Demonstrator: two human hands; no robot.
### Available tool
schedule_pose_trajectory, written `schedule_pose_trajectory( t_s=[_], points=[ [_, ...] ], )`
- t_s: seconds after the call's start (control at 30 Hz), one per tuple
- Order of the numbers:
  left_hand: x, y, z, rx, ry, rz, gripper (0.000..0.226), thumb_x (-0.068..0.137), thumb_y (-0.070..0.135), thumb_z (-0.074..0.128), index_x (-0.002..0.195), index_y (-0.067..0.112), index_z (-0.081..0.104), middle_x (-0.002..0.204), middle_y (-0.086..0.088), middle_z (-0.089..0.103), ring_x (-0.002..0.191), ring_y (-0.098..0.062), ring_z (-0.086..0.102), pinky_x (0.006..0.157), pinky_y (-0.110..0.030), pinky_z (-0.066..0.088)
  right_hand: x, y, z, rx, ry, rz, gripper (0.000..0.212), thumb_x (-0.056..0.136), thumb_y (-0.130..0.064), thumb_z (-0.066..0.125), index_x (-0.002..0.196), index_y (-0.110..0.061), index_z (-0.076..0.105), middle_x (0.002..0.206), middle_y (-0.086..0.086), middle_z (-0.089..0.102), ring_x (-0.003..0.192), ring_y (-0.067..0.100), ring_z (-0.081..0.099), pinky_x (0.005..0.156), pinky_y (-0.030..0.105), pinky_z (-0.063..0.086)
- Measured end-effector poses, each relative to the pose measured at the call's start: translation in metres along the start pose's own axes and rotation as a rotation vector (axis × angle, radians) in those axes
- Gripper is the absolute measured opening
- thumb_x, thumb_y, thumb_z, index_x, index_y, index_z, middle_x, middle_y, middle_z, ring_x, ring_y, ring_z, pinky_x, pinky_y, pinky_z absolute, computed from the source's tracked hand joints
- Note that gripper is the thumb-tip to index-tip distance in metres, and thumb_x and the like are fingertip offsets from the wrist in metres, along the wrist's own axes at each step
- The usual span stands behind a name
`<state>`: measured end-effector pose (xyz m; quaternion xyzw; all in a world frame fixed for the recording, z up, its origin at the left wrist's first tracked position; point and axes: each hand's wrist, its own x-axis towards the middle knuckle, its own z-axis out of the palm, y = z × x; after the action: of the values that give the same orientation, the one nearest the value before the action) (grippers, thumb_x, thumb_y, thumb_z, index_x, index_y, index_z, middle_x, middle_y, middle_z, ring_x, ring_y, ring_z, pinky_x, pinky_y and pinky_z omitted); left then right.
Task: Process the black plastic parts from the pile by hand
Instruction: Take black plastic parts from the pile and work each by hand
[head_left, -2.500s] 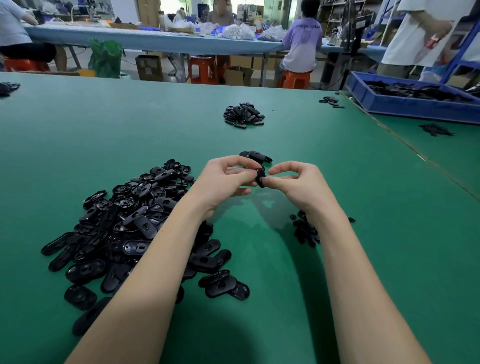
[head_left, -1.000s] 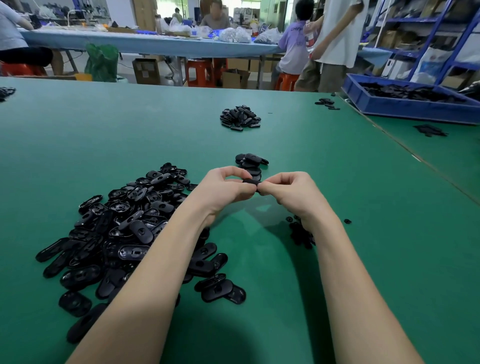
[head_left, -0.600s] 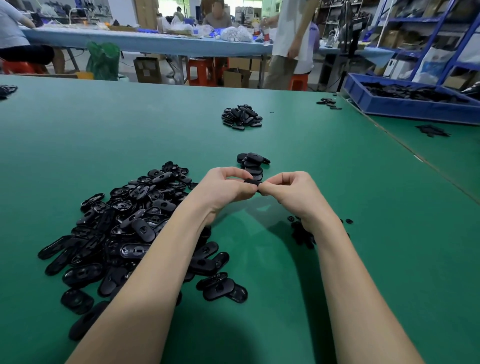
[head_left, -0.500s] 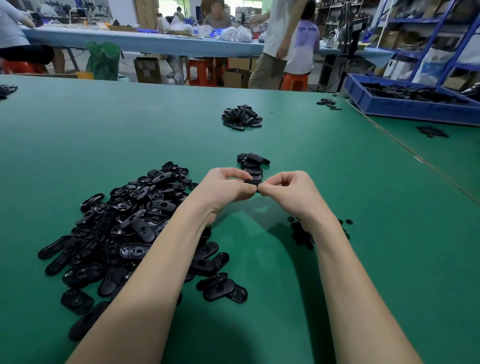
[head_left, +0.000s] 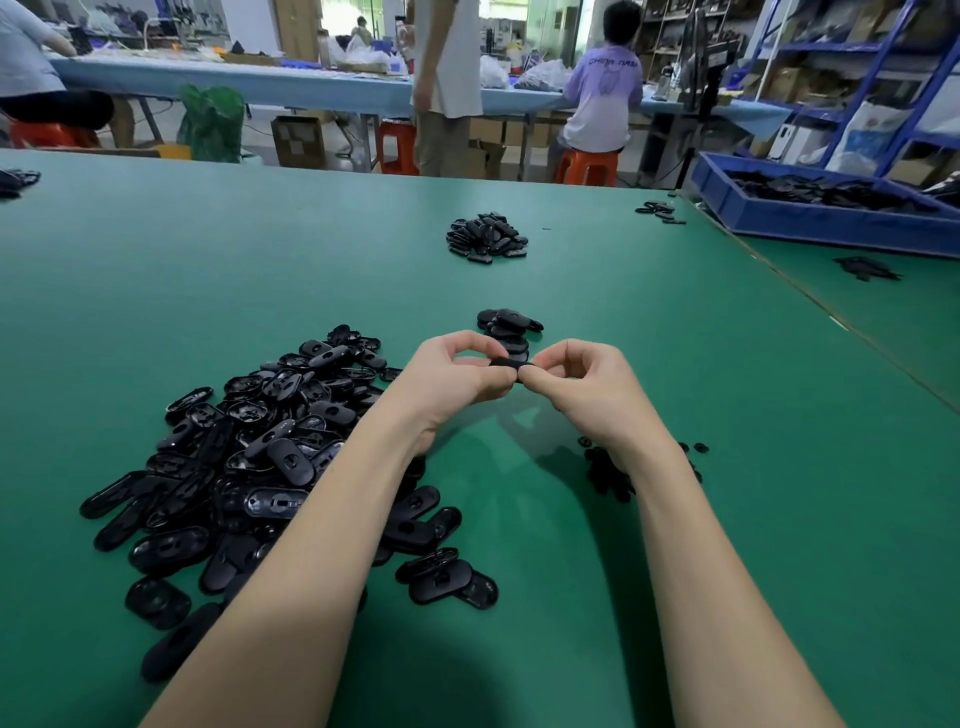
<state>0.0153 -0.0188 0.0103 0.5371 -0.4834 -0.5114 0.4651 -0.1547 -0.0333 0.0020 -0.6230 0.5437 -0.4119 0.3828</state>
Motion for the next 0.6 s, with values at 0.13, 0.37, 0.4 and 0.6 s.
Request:
schedule_pose_trajectory(
  t_s=[0.13,0.37,0.4,0.6],
  points=[
    [0.003,-0.002,-0.002,-0.069,0.056,-0.013,0.015,0.085,-0.001,0.073,0.095,0.009,0.068,0.088,-0.013,0.074,0.07,-0.016,0.068,0.082,-0.026,0.057,0.0,0.001,-0.001,-0.139,0.002,-0.145,0.017,0.081,-0.029,0.081,0.091,-0.037,0.07,0.079,-0.013,0.072,0.047,0.001,0.048,0.051,0.014,0.039],
    [0.01,-0.009,-0.006,0.153,0.205,0.043,0.011,0.086,0.014,0.069,0.095,0.02,0.07,0.078,0.001,0.076,0.078,-0.021,0.072,0.092,-0.044,0.058,0.007,0.008,0.005,-0.333,0.145,-0.116,0.01,0.081,-0.042,0.077,0.089,-0.041,0.072,0.087,-0.025,0.071,0.061,-0.002,0.056,0.066,0.028,0.05],
    [0.011,-0.01,-0.008,0.176,0.226,0.054,0.011,0.086,0.014,0.068,0.093,0.022,0.07,0.077,0.002,0.076,0.077,-0.021,0.071,0.09,-0.046,0.059,0.011,0.008,0.006,-0.345,0.178,-0.1,0.01,0.081,-0.043,0.076,0.09,-0.041,0.072,0.09,-0.025,0.071,0.067,-0.002,0.058,0.066,0.027,0.049],
    [0.015,-0.011,-0.017,0.212,0.237,0.069,0.01,0.09,0.015,0.067,0.086,0.023,0.071,0.072,0.004,0.071,0.073,-0.015,0.069,0.086,-0.045,0.061,0.05,-0.003,0.02,-0.41,0.218,0.012,0.02,0.087,-0.037,0.071,0.106,-0.033,0.077,0.102,-0.016,0.075,0.102,0.011,0.067,0.077,0.025,0.046]
  ],
)
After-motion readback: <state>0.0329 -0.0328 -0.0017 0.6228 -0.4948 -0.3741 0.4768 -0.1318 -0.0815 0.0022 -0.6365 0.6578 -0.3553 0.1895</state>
